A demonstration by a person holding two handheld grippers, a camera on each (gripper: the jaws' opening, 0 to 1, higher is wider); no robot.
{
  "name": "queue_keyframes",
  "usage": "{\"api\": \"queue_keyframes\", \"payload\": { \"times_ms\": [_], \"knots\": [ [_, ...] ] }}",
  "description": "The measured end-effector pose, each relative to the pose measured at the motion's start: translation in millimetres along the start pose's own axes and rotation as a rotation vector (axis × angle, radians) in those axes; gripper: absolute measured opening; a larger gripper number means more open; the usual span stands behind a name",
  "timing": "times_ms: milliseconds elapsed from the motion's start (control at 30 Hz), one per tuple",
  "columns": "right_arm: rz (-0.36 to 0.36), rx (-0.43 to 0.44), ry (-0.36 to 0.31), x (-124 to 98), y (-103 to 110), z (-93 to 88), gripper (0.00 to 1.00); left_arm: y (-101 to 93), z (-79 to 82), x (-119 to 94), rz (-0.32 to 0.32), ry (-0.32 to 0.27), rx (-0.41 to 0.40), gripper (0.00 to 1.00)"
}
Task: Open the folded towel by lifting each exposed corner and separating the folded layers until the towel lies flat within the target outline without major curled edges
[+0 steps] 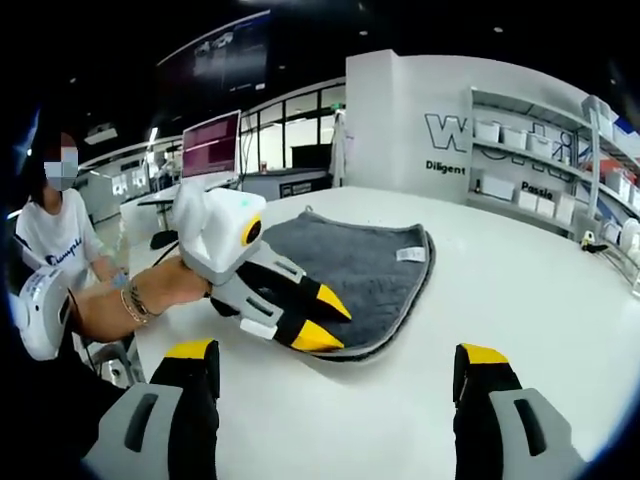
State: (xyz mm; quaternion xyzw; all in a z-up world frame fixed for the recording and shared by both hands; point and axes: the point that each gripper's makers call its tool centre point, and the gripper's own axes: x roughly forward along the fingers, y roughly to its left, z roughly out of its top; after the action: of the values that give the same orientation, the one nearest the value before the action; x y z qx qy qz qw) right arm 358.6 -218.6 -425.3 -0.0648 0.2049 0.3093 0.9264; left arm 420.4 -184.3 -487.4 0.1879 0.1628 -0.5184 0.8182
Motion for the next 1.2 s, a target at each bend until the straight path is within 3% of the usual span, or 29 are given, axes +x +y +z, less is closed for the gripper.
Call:
{"api": "queue_keyframes", "payload": {
  "times_ms": [100,200,400,700,867,1067,1200],
  "knots": [
    [0.004,0.000,0.001,1.4,2.0,0.8,0.99,0.2,1.0,1.6,0.020,-0.011,0.016,0.06],
    [0.014,-0.002,-0.004,2.1,4.2,2.9,0.99,0.5,1.4,0.6,0.029,-0.008,0.011,0.05],
    [0.016,0.001,0.003,3.2,4.2,1.6,0.99,1.9,4.2,-4.5,0.006,-0.017,-0.097,0.03],
    [0.013,0.004,-0.004,-0.1,4.4,2.2,0.99,18.6,29.8,-28.1,0.059,-0.177,-0.204,0.03],
    [0.014,0.004,-0.004,0.1,5.4,1.7,0.99,30.0,34.5,-41.6,0.075,-0.229,-0.254,0.03],
    [0.021,0.000,0.001,3.6,6.2,2.5,0.99,63.3,40.8,-74.3,0.181,-0.296,-0.285,0.02],
    [0.026,-0.004,0.002,5.8,10.5,2.2,0.99,84.6,41.7,-106.7,0.271,-0.334,-0.261,0.02]
  ]
}}
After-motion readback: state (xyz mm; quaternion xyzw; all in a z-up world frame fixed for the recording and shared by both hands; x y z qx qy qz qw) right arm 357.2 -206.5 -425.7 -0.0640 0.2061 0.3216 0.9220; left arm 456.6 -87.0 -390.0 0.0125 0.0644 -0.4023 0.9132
